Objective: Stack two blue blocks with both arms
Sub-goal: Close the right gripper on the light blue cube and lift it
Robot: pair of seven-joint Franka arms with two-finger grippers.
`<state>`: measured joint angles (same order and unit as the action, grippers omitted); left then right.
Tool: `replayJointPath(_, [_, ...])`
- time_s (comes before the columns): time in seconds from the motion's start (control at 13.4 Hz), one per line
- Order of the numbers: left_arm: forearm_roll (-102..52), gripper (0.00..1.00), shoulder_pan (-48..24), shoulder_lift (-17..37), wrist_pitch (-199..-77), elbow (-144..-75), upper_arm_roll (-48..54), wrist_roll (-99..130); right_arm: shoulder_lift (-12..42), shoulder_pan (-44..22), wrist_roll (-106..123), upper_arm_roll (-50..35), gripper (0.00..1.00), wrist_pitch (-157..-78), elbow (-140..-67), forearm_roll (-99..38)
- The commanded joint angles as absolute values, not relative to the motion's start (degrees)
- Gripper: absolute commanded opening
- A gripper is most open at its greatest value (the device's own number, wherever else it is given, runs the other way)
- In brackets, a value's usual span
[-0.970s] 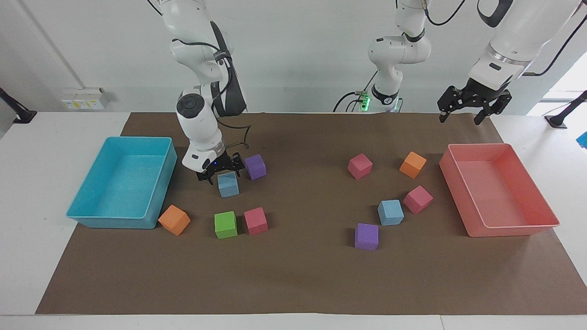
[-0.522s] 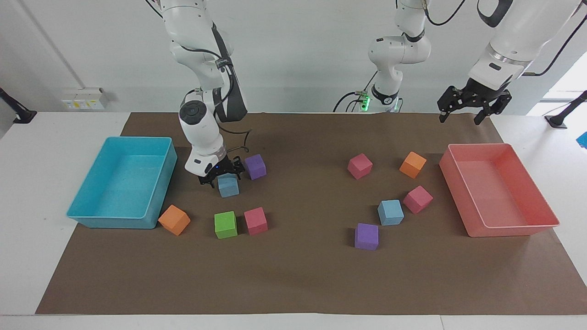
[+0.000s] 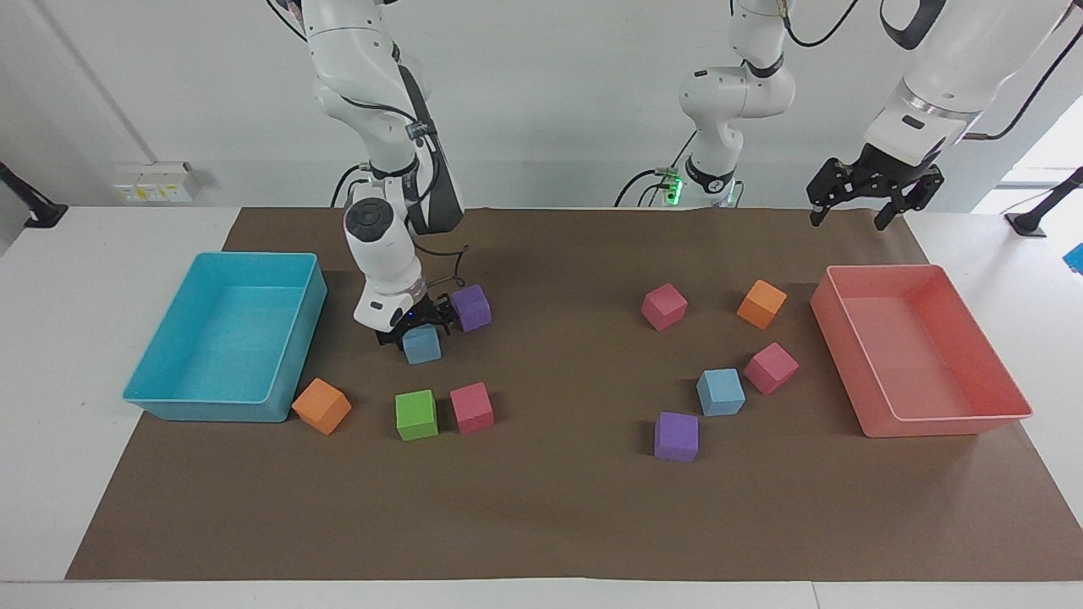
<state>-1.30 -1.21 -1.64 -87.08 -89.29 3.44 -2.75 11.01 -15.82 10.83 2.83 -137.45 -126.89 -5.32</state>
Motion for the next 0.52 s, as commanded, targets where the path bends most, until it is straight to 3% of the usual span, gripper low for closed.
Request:
replayJointPath(0.0, [-0.6,1.0,-1.0,-3.2,-87.5,-91.0,3.6,-3.4,11.0,-15.3,12.1,2.6,0.01,-138.6,-127.4,-6.7])
replayJointPath(0.45, [-0.6,1.0,-1.0,-3.3,-87.5,-91.0,3.6,-3.4,11.0,-15.4,9.4,2.7,0.0,-137.9,-126.1,-6.7])
